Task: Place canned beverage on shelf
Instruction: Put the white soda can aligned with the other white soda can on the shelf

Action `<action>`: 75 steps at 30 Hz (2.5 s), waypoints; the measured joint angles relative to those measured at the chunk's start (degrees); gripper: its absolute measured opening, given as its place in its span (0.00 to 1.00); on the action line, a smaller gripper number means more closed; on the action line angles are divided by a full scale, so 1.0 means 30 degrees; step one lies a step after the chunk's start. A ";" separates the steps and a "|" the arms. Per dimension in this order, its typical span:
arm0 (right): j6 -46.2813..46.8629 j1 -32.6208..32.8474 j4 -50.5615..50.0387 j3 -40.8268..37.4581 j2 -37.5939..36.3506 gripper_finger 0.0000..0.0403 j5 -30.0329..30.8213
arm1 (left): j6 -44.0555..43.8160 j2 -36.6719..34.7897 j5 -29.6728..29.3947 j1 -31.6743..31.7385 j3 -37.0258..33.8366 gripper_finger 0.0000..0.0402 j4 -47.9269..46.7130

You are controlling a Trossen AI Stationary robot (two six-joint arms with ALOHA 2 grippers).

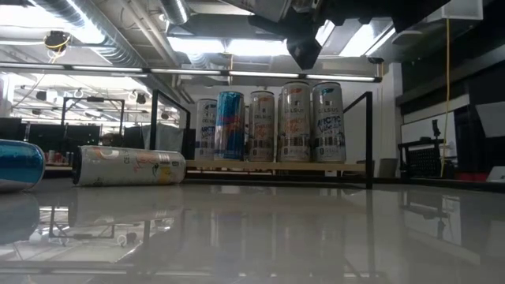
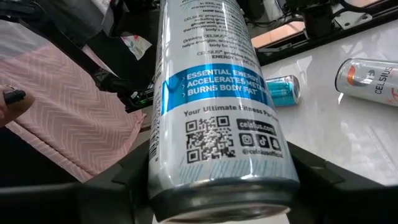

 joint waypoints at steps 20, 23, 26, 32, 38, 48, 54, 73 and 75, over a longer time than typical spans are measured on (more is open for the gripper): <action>-0.0058 0.0000 -0.0164 -0.0015 0.0051 0.64 -0.0036 | -0.0773 0.0000 -0.0504 -0.0022 0.0000 0.59 0.0011; -0.0058 0.0000 -0.0267 -0.0015 0.0051 0.69 -0.0029 | -0.0780 0.0000 -0.0510 -0.0022 -0.0001 0.60 0.0049; -0.0051 0.0000 -0.0517 -0.0015 0.0051 0.74 0.0031 | -0.0788 0.0000 -0.0418 -0.0015 -0.0007 0.60 0.0052; -0.0197 0.0000 -0.0961 -0.0013 0.0051 0.83 0.0107 | -0.1000 0.0000 -0.0114 -0.0012 -0.0007 0.61 0.0062; -0.1471 -0.0160 -0.2652 -0.0007 -0.0146 0.89 -0.0029 | -0.2852 0.0000 0.1816 0.0539 -0.0007 0.61 -0.0201; -0.3605 -0.1338 -0.7076 -0.0007 -0.2165 0.87 0.0248 | -0.7284 0.0000 0.6970 0.2816 -0.0007 0.61 -0.2032; -0.5202 -0.2071 -0.8345 -0.0007 -0.2721 0.87 0.0198 | -1.1036 0.0000 1.0074 0.4838 -0.0007 0.61 -0.4101; -1.0159 -0.4169 -0.9614 -0.0015 -0.2702 0.87 0.0171 | -1.8244 0.1278 1.9373 1.0130 -0.0984 0.61 -0.5209; -1.0425 -0.4299 -0.9667 -0.0015 -0.2696 0.87 0.0289 | -1.7998 0.1607 2.0145 1.0368 -0.1434 0.61 -0.5151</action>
